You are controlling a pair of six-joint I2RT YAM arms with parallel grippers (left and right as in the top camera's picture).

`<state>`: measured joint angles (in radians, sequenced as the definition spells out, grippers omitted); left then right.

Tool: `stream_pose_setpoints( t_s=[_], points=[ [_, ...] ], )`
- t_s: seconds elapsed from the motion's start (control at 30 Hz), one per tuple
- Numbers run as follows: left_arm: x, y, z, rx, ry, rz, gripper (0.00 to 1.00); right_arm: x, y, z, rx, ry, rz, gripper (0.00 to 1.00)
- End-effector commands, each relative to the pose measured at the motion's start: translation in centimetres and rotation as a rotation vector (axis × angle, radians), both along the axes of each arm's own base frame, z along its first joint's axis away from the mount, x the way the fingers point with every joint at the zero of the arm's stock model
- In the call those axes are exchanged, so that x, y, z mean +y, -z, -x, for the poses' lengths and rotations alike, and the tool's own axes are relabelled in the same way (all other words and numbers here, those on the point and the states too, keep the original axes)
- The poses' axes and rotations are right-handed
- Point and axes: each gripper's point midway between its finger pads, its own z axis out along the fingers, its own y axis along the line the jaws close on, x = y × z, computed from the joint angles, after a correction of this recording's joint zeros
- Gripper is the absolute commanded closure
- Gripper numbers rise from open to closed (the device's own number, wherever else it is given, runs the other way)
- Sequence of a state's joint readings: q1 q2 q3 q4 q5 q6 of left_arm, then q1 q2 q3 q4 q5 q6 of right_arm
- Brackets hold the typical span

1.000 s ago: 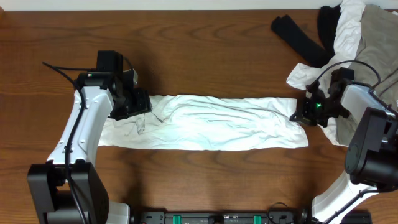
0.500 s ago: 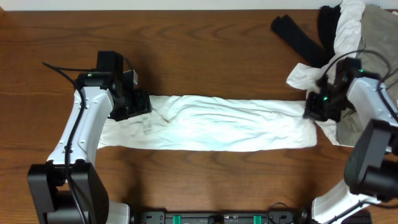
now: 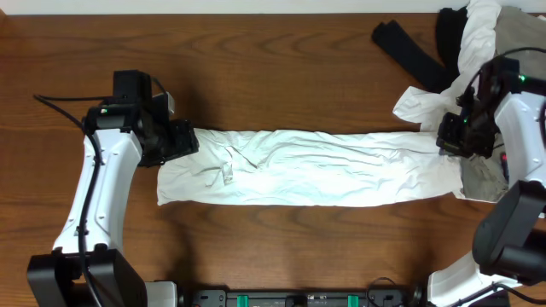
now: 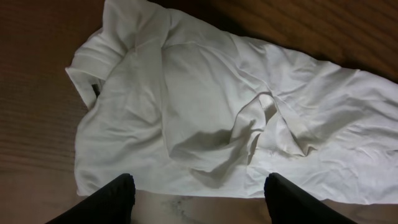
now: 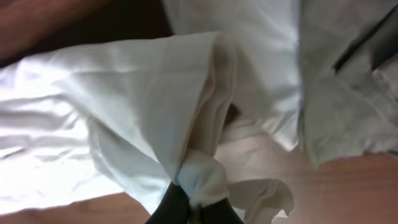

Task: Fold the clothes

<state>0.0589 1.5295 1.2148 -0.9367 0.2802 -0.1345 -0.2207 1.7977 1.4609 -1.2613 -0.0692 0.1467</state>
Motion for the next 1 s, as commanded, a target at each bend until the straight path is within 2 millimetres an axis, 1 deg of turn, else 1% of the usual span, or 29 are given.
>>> stream_pose_setpoints(
  t_s=[0.0,0.17,0.27,0.33,0.53,0.73,0.97],
  points=[
    [0.3,0.0,0.2,0.003,-0.009,-0.011,0.3,3.4,-0.9,-0.4,-0.002,-0.024,-0.008,0.99],
    [0.3,0.0,0.3,0.008,-0.008,-0.01,0.3,8.9,-0.8,-0.8,-0.008,-0.087,-0.006,0.99],
    [0.3,0.0,0.3,0.01,-0.008,-0.01,0.31,11.7,-0.9,-0.8,-0.021,-0.115,-0.007,0.99],
    [0.3,0.0,0.3,0.01,-0.008,-0.01,0.3,14.0,-0.8,-0.9,-0.037,-0.126,-0.01,0.99],
    [0.3,0.1,0.6,0.019,-0.008,-0.01,0.3,19.4,-0.5,-1.1,-0.089,-0.164,-0.029,0.99],
    [0.3,0.1,0.8,0.031,-0.008,-0.009,0.3,23.9,0.7,-1.4,-0.128,-0.22,-0.055,0.99],
    [0.3,0.2,0.9,0.034,-0.008,-0.009,0.3,27.7,0.8,-1.4,-0.187,-0.271,-0.09,0.99]
  ],
)
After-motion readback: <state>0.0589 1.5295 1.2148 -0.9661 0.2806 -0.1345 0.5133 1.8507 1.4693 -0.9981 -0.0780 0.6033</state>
